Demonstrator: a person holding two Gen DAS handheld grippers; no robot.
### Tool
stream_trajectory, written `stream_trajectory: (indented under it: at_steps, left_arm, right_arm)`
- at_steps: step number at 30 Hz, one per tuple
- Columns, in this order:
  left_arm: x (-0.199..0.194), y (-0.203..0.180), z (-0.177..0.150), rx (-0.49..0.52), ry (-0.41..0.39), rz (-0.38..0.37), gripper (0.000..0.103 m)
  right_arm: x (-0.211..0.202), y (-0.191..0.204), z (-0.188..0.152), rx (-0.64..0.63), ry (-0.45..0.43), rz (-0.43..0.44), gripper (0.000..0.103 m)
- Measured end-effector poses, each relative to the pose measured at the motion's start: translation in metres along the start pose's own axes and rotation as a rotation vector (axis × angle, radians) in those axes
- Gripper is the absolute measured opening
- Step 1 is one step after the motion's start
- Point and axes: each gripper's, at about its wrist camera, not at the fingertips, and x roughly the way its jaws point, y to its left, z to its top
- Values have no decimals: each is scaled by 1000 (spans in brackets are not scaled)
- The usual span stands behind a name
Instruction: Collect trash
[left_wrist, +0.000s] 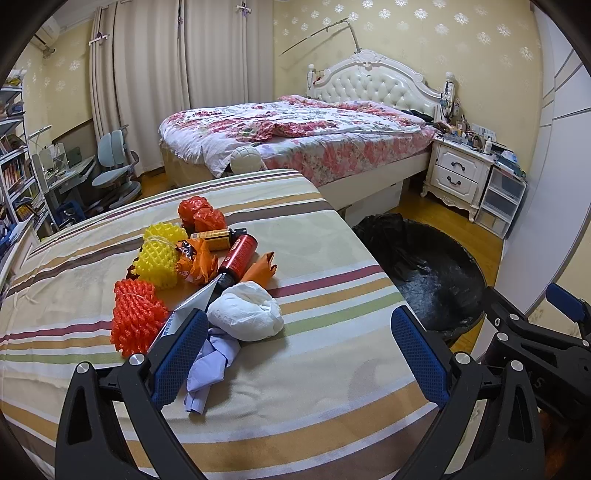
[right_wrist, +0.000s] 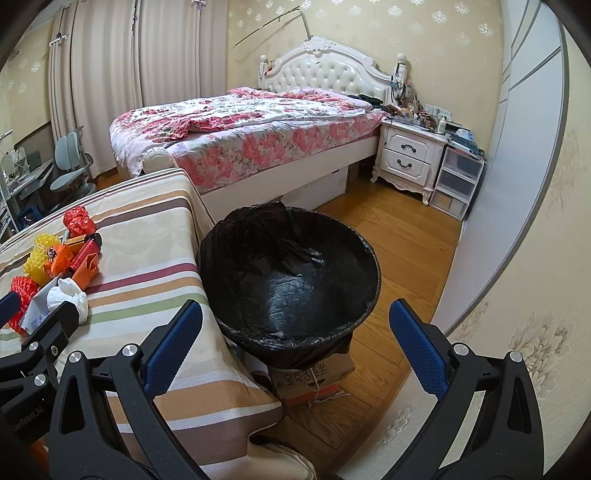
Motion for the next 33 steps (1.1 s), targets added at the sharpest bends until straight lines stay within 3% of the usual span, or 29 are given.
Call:
stream_trajectory:
  at_steps: [13,25,27,29,33]
  left_arm:
    - [-2,0,-7,-2,13,-9,97]
    - [-13,52,-4,-37,14,66,96]
    - [-15,64,-4,-50,17,89,91]
    - [-14,77,-6,-63,33,104,79]
    - [-12,101,-8,-97,66,120,79]
  right_arm:
    - [-1,-2,-8,-3,3,3,99]
    - [-7,26,0,-46,26,59,97]
    - [-7,37,3,-67,35,77,89]
    - [-8,43,4,-79,47,96,85]
    - [-7,60,4,-111,53,117,82]
